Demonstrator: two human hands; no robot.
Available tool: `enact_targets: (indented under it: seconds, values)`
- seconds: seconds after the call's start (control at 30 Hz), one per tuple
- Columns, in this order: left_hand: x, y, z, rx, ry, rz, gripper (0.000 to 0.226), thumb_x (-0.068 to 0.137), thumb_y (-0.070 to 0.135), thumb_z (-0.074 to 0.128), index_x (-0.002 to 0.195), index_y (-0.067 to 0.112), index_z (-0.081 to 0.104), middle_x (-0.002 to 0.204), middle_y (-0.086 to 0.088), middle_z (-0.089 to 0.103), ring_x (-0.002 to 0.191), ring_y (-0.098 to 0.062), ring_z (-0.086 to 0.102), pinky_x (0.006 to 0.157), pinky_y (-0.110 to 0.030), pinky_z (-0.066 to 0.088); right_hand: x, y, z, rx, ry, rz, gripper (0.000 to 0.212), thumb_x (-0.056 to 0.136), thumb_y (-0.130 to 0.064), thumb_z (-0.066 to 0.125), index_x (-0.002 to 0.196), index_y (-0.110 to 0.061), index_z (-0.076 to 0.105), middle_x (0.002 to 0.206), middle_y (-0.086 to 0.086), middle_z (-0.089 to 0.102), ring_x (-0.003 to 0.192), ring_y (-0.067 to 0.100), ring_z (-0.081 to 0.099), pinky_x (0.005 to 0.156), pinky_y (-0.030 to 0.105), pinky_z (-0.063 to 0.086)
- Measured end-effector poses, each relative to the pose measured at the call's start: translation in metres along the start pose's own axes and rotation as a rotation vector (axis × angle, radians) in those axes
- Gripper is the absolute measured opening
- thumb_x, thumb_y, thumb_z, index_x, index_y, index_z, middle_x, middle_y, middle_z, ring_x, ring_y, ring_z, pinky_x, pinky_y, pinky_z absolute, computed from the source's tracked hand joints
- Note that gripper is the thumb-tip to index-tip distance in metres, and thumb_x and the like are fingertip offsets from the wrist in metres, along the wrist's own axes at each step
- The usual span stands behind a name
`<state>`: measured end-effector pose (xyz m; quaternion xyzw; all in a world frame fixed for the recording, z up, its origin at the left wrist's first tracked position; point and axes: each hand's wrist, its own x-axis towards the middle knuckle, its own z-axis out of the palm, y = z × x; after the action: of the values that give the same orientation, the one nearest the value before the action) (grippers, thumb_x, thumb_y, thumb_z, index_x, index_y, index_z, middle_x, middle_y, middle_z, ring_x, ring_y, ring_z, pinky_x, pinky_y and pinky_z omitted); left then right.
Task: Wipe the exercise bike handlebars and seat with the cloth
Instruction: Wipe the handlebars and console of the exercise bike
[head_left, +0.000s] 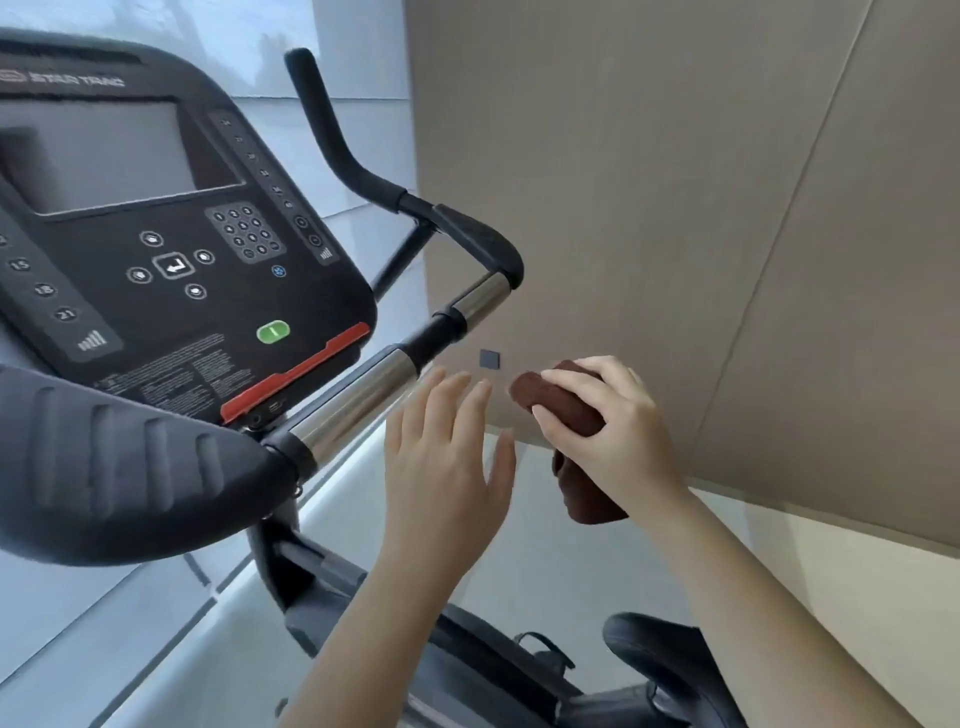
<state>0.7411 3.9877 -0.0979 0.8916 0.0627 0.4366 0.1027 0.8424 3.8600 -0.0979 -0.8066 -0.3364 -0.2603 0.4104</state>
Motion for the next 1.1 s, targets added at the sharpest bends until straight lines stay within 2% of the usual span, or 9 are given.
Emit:
enact_targets:
  seconds: [0.1, 0.23, 0.37, 0.6, 0.73, 0.83, 1.0, 1.1]
  values:
    - [-0.017, 0.015, 0.009, -0.079, -0.068, 0.095, 0.030, 0.085, 0.024, 0.058, 0.108, 0.005, 0.062, 0.115, -0.014, 0.062, 0.117, -0.033, 0.050, 0.093, -0.046, 0.040, -0.033, 0.002, -0.026, -0.097, 0.017, 0.071, 0.028, 0.078, -0.027, 0.069, 0.105, -0.021, 0.068, 0.104, 0.001, 0.060, 0.098, 0.022, 0.053, 0.086, 0.022, 0.037]
    - [-0.031, 0.045, 0.019, -0.184, -0.128, 0.187, 0.032, 0.086, 0.026, 0.048, 0.105, 0.005, 0.063, 0.113, -0.013, 0.063, 0.116, -0.033, 0.052, 0.091, -0.045, 0.041, -0.069, 0.003, -0.065, -0.231, 0.047, 0.142, 0.029, 0.077, -0.028, 0.068, 0.105, -0.019, 0.068, 0.103, 0.001, 0.061, 0.096, 0.025, 0.055, 0.082, 0.031, 0.045]
    - [-0.041, 0.083, 0.025, -0.272, -0.180, 0.252, 0.033, 0.087, 0.026, 0.046, 0.106, 0.006, 0.063, 0.114, -0.013, 0.063, 0.117, -0.033, 0.051, 0.092, -0.046, 0.042, -0.096, 0.011, -0.107, -0.337, 0.108, 0.218, 0.029, 0.076, -0.024, 0.072, 0.104, -0.018, 0.069, 0.103, 0.002, 0.063, 0.095, 0.027, 0.057, 0.079, 0.034, 0.049]
    - [-0.050, 0.171, 0.041, -0.359, -0.199, 0.368, 0.032, 0.086, 0.024, 0.046, 0.104, 0.005, 0.064, 0.112, -0.014, 0.064, 0.116, -0.034, 0.052, 0.091, -0.050, 0.044, -0.137, 0.042, -0.191, -0.434, 0.210, 0.315, 0.028, 0.076, -0.025, 0.071, 0.104, -0.017, 0.069, 0.103, 0.004, 0.063, 0.094, 0.029, 0.058, 0.079, 0.036, 0.049]
    - [-0.061, 0.235, 0.062, -0.370, -0.225, 0.382, 0.032, 0.085, 0.024, 0.048, 0.105, 0.005, 0.064, 0.112, -0.012, 0.064, 0.116, -0.032, 0.053, 0.092, -0.048, 0.044, -0.160, 0.077, -0.247, -0.464, 0.224, 0.356, 0.028, 0.076, -0.026, 0.072, 0.104, -0.019, 0.069, 0.104, 0.002, 0.063, 0.094, 0.026, 0.057, 0.079, 0.031, 0.047]
    - [-0.071, 0.294, 0.084, -0.358, -0.223, 0.349, 0.026, 0.085, 0.020, 0.057, 0.105, 0.004, 0.064, 0.111, -0.013, 0.064, 0.115, -0.033, 0.053, 0.093, -0.048, 0.043, -0.180, 0.110, -0.296, -0.445, 0.214, 0.363, 0.028, 0.076, -0.027, 0.071, 0.103, -0.020, 0.069, 0.104, 0.000, 0.063, 0.094, 0.023, 0.057, 0.080, 0.027, 0.044]
    - [-0.082, 0.397, 0.109, -0.401, -0.243, 0.263, 0.031, 0.085, 0.023, 0.047, 0.104, 0.004, 0.064, 0.110, -0.012, 0.064, 0.114, -0.032, 0.054, 0.093, -0.047, 0.042, -0.205, 0.160, -0.379, -0.432, 0.165, 0.376, 0.028, 0.074, -0.025, 0.075, 0.101, -0.022, 0.069, 0.103, -0.003, 0.063, 0.094, 0.020, 0.057, 0.078, 0.031, 0.047]
    - [-0.082, 0.441, 0.123, -0.398, -0.253, 0.232, 0.028, 0.081, 0.018, 0.056, 0.104, 0.003, 0.065, 0.109, -0.013, 0.065, 0.113, -0.033, 0.055, 0.093, -0.049, 0.043, -0.206, 0.186, -0.416, -0.426, 0.155, 0.355, 0.028, 0.075, -0.026, 0.074, 0.102, -0.022, 0.069, 0.103, -0.003, 0.063, 0.094, 0.021, 0.058, 0.079, 0.032, 0.048]
